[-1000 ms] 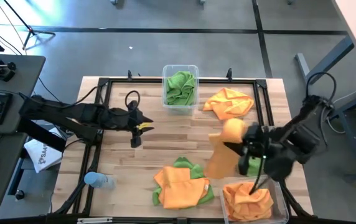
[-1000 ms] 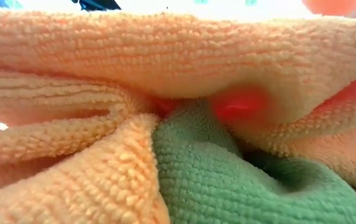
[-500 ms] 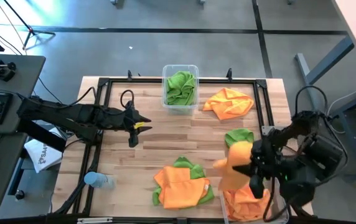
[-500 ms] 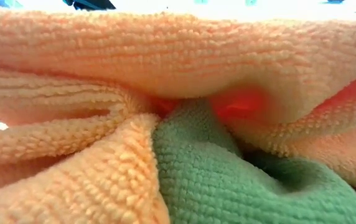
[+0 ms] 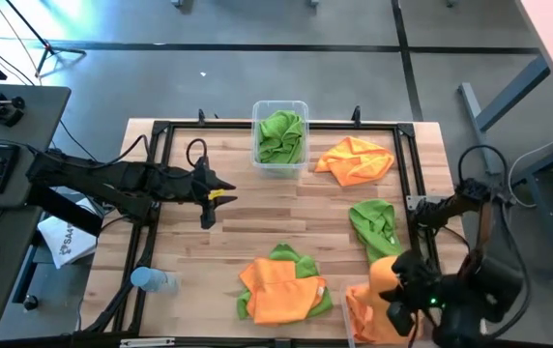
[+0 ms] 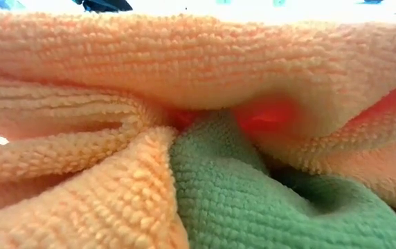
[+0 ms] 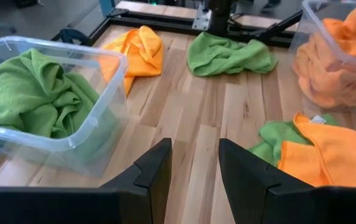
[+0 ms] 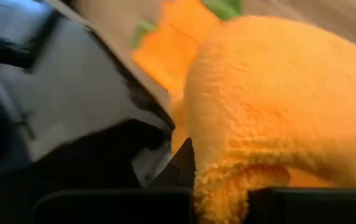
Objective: Sort microfiber towel by color & place in baskets
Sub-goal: Put the orange microfiber towel into the bottom transparent bin
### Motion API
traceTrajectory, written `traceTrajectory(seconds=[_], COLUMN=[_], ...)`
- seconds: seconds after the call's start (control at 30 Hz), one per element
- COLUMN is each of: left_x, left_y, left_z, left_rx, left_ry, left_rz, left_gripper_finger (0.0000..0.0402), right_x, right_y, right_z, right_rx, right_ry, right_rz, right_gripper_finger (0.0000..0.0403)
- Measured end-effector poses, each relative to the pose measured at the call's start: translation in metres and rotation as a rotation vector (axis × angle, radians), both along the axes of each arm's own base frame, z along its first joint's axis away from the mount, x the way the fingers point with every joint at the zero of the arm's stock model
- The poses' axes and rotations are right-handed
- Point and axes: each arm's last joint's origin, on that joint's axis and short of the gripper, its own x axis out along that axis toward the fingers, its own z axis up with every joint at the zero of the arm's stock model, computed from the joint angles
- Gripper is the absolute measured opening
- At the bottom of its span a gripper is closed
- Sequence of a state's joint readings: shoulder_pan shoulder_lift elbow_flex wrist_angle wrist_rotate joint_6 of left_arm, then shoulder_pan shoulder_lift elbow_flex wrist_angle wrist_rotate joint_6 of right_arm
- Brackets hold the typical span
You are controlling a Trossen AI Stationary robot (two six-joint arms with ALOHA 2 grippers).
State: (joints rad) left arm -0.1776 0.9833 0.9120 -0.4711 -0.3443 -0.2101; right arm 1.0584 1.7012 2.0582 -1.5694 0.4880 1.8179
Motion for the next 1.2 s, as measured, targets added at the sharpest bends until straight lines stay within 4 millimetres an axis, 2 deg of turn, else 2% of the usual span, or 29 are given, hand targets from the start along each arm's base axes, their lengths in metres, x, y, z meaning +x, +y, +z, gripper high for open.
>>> traceTrajectory(seconds=[0.17, 0.3, 0.43, 0.63, 0.87, 1.2], left_x=[0.0, 0.0, 0.0, 0.0, 0.0, 0.0], left_y=[0.0, 0.0, 0.0, 0.0, 0.0, 0.0], left_z=[0.001, 0.001, 0.001, 0.0, 0.0, 0.001], left_rx=[-0.002, -0.007, -0.014, -0.013, -0.004, 0.003], left_ry=[-0.006, -0.007, -0.009, -0.008, -0.006, -0.004], left_rz=[0.001, 0.003, 0.007, 0.008, 0.005, 0.003], left_gripper_finger=[0.0122, 0.0122, 0.0122, 0.0122, 0.0122, 0.0122], right_x=[-0.013, -0.028, -0.031, -0.017, 0.001, -0.002], right_y=[0.015, 0.027, 0.035, 0.034, 0.04, 0.033], right_z=[-0.047, -0.073, -0.088, -0.113, -0.155, -0.216], right_rx=[0.041, 0.107, 0.125, 0.105, 0.23, 0.296], right_ry=[0.28, 0.439, 0.413, 0.355, 0.374, 0.444], right_rz=[-0.107, -0.217, -0.231, -0.254, -0.236, -0.292], right_gripper_finger=[0.0, 0.0, 0.0, 0.0, 0.0, 0.0])
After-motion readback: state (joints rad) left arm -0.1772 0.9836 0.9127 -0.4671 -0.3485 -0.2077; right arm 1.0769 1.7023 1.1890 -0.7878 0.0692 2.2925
